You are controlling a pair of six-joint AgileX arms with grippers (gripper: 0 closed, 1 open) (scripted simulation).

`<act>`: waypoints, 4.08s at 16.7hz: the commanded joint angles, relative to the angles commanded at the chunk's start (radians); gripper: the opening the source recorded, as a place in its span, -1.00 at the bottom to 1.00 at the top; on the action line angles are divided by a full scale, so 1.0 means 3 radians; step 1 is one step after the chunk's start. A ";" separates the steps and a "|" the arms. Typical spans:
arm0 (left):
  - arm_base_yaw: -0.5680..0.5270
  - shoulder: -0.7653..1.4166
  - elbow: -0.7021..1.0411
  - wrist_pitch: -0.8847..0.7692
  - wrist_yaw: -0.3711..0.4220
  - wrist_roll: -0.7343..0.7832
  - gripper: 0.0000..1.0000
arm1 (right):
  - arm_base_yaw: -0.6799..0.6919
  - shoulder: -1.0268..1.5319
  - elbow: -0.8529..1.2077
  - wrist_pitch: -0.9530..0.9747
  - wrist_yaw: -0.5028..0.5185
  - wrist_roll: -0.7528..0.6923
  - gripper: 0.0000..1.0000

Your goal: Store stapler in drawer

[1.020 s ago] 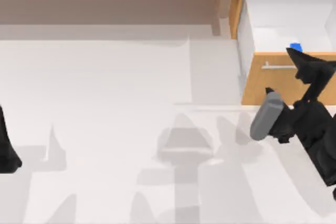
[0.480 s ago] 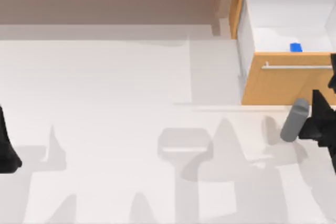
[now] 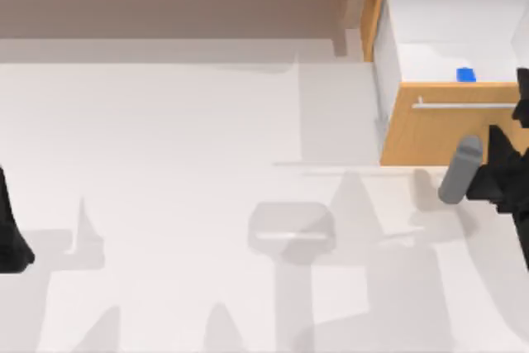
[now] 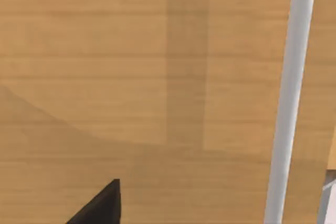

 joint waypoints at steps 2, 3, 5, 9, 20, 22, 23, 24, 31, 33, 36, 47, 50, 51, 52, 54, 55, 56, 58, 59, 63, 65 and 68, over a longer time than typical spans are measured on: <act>0.0000 0.0000 0.0000 0.0000 0.0000 0.0000 1.00 | -0.0013 0.0004 0.0029 -0.0024 -0.0013 0.0000 1.00; 0.0000 0.0000 0.0000 0.0000 0.0000 0.0000 1.00 | -0.0013 0.0004 0.0029 -0.0024 -0.0013 0.0000 1.00; 0.0000 0.0000 0.0000 0.0000 0.0000 0.0000 1.00 | -0.0013 0.0004 0.0029 -0.0024 -0.0013 0.0000 0.85; 0.0000 0.0000 0.0000 0.0000 0.0000 0.0000 1.00 | -0.0013 0.0004 0.0029 -0.0024 -0.0013 0.0000 0.25; 0.0000 0.0000 0.0000 0.0000 0.0000 0.0000 1.00 | -0.0013 0.0004 0.0029 -0.0024 -0.0013 0.0000 -1.00; 0.0000 0.0000 0.0000 0.0000 0.0000 0.0000 1.00 | -0.0013 0.0004 0.0029 -0.0024 -0.0013 0.0000 -1.00; 0.0000 0.0000 0.0000 0.0000 0.0000 0.0000 1.00 | -0.0013 0.0004 0.0029 -0.0024 -0.0013 0.0000 -1.00; 0.0000 0.0000 0.0000 0.0000 0.0000 0.0000 1.00 | -0.0013 0.0004 0.0029 -0.0024 -0.0013 0.0000 -1.00; 0.0000 0.0000 0.0000 0.0000 0.0000 0.0000 1.00 | -0.0094 0.0110 0.0326 -0.0229 -0.0089 0.0002 -1.00; 0.0000 0.0000 0.0000 0.0000 0.0000 0.0000 1.00 | -0.0149 0.0177 0.0544 -0.0376 -0.0153 0.0002 -1.00; 0.0000 0.0000 0.0000 0.0000 0.0000 0.0000 1.00 | -0.0225 0.0253 0.0804 -0.0564 -0.0227 0.0005 -1.00; 0.0000 0.0000 0.0000 0.0000 0.0000 0.0000 1.00 | -0.0310 0.0417 0.1250 -0.0842 -0.0294 0.0011 -1.00; 0.0000 0.0000 0.0000 0.0000 0.0000 0.0000 1.00 | -0.0359 0.0544 0.1557 -0.1031 -0.0355 0.0011 -1.00; 0.0000 0.0000 0.0000 0.0000 0.0000 0.0000 1.00 | -0.0371 0.0576 0.1636 -0.1079 -0.0371 0.0011 -1.00; 0.0000 0.0000 0.0000 0.0000 0.0000 0.0000 1.00 | -0.0380 0.0600 0.1693 -0.1114 -0.0382 0.0010 -1.00; 0.0000 0.0000 0.0000 0.0000 0.0000 0.0000 1.00 | -0.0385 0.0612 0.1725 -0.1133 -0.0388 0.0010 -1.00; 0.0000 0.0000 0.0000 0.0000 0.0000 0.0000 1.00 | -0.0385 0.0612 0.1725 -0.1133 -0.0388 0.0010 -1.00; 0.0000 0.0000 0.0000 0.0000 0.0000 0.0000 1.00 | -0.0385 0.0612 0.1725 -0.1133 -0.0388 0.0010 -1.00; 0.0000 0.0000 0.0000 0.0000 0.0000 0.0000 1.00 | -0.0382 0.0605 0.1718 -0.1135 -0.0380 0.0019 -1.00; 0.0000 0.0000 0.0000 0.0000 0.0000 0.0000 1.00 | -0.0389 0.0621 0.1760 -0.1153 -0.0382 0.0018 -1.00; 0.0000 0.0000 0.0000 0.0000 0.0000 0.0000 1.00 | -0.0425 0.0786 0.2137 -0.1353 -0.0431 0.0019 -1.00; 0.0000 0.0000 0.0000 0.0000 0.0000 0.0000 1.00 | -0.0450 0.0892 0.2368 -0.1487 -0.0461 0.0019 -1.00; 0.0000 0.0000 0.0000 0.0000 0.0000 0.0000 1.00 | -0.0487 0.1009 0.2633 -0.1644 -0.0487 0.0014 -1.00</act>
